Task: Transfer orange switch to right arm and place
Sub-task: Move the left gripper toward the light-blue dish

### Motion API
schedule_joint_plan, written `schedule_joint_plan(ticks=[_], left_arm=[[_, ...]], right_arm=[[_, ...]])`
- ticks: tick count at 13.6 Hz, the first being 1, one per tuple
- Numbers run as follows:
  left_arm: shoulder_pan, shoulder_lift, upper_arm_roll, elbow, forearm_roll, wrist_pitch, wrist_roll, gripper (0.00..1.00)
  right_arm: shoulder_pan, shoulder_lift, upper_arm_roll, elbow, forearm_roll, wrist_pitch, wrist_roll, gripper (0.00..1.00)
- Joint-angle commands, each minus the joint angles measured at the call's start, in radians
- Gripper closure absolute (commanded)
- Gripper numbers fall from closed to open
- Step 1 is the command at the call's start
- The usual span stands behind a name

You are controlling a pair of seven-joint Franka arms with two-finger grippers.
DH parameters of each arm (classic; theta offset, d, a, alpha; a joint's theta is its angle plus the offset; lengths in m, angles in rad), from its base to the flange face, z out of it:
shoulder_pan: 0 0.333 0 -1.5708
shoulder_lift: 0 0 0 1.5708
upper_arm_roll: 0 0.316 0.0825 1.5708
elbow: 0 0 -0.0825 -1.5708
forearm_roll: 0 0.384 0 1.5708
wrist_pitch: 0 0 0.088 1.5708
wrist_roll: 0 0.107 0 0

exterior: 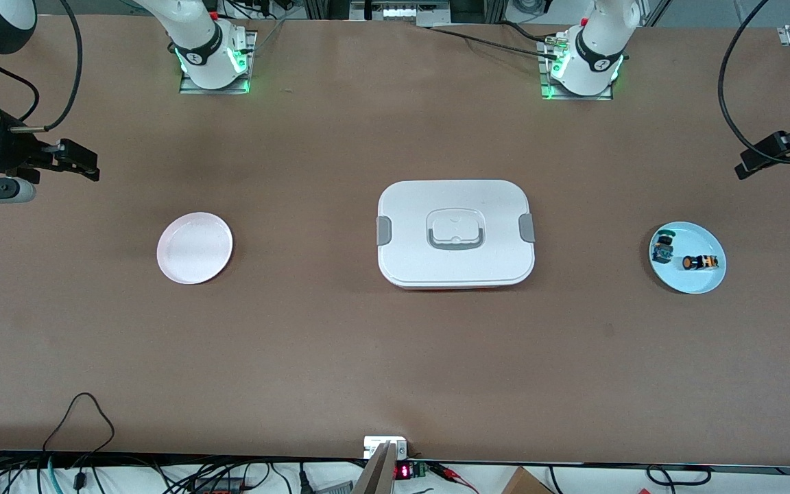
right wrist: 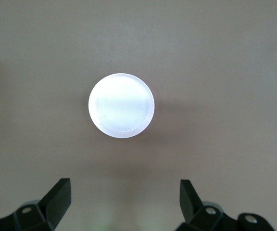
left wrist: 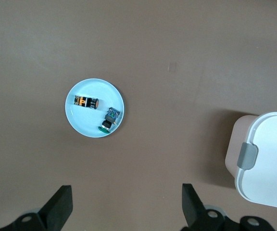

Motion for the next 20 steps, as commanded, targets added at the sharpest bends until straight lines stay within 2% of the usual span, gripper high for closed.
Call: schedule_joint_plan(ticks=[1,4,6,9,11,13,15,18,20], left_arm=[[0.009,0.017,-0.006,0.032,0.004,-0.026,0.021,0.00],[0.009,0.022,-0.005,0.044,0.005,-0.030,0.020,0.00],[-0.002,0.026,-0.013,0.064,0.057,-0.029,0.023,0.00],[0.012,0.036,-0.013,0.018,0.076,-0.041,0.125,0.00],[0.056,0.013,-0.011,-0.083,0.075,-0.006,0.123,0.00],[0.102,-0.023,-0.011,-0.231,0.073,0.122,0.135,0.00],[0.141,-0.020,-0.011,-0.319,0.073,0.227,0.141,0.00],[0.176,0.002,-0.010,-0.451,0.075,0.417,0.176,0.00],[0.231,0.086,-0.011,-0.473,0.073,0.528,0.285,0.00]], right_arm=[[-0.008,0.006,0.002,-0.005,0.017,0.002,-0.009,0.00],[-0.009,0.046,0.002,0.001,0.043,0.020,-0.009,0.00],[-0.005,0.043,0.002,0.006,0.042,0.052,-0.013,0.00],[-0.002,0.037,0.005,0.010,0.035,0.043,-0.024,0.00],[-0.002,0.035,0.005,0.014,0.034,0.036,-0.029,0.00],[-0.003,0.035,0.003,0.017,0.035,0.022,-0.030,0.00],[-0.006,0.037,0.003,0.017,0.038,0.022,-0.026,0.00],[0.001,0.037,0.006,0.017,0.034,0.023,-0.027,0.00],[0.006,0.037,0.009,0.017,0.032,0.020,-0.026,0.00]])
